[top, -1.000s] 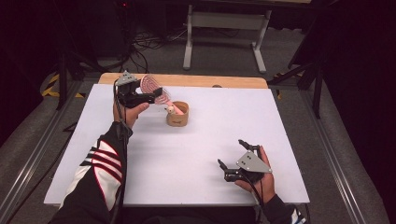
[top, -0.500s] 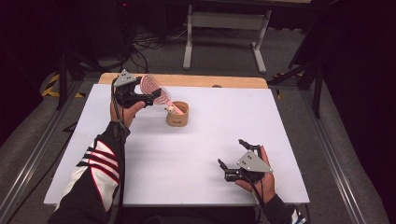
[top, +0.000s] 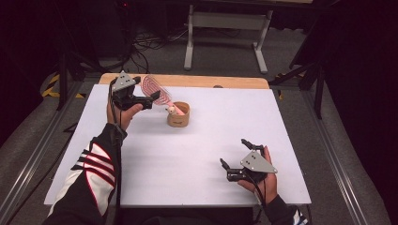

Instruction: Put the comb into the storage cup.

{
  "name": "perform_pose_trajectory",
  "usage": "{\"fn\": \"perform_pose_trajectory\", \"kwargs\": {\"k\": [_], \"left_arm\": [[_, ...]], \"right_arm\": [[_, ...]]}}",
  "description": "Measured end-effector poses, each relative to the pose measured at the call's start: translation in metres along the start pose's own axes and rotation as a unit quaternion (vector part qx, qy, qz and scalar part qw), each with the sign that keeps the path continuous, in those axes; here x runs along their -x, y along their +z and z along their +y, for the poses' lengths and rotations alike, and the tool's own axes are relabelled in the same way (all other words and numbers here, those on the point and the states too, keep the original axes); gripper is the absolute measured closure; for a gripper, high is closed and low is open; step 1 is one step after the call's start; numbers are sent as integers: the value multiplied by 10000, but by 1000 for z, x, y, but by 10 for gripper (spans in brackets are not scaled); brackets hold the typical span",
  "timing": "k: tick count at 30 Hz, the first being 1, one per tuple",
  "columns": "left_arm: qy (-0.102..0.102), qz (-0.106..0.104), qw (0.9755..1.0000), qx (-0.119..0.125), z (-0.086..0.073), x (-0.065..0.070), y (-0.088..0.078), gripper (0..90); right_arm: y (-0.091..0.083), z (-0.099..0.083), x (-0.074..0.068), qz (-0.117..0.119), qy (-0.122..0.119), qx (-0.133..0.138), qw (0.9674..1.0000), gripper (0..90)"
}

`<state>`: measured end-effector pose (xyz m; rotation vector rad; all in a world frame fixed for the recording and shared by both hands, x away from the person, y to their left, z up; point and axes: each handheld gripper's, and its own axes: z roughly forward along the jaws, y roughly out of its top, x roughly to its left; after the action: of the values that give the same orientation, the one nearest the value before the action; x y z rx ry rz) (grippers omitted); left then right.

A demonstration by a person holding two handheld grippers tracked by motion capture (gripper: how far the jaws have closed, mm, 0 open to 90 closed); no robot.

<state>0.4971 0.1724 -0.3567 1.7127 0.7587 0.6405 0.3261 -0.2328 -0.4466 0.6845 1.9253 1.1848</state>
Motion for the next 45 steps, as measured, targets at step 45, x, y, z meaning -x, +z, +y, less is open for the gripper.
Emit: {"fn": "perform_pose_trajectory", "kwargs": {"k": [45], "left_arm": [[821, -155, 9961, 297, -18, 46, -48, 61]], "right_arm": [[0, 1, 2, -238, 75, -13, 9997, 46]]}}
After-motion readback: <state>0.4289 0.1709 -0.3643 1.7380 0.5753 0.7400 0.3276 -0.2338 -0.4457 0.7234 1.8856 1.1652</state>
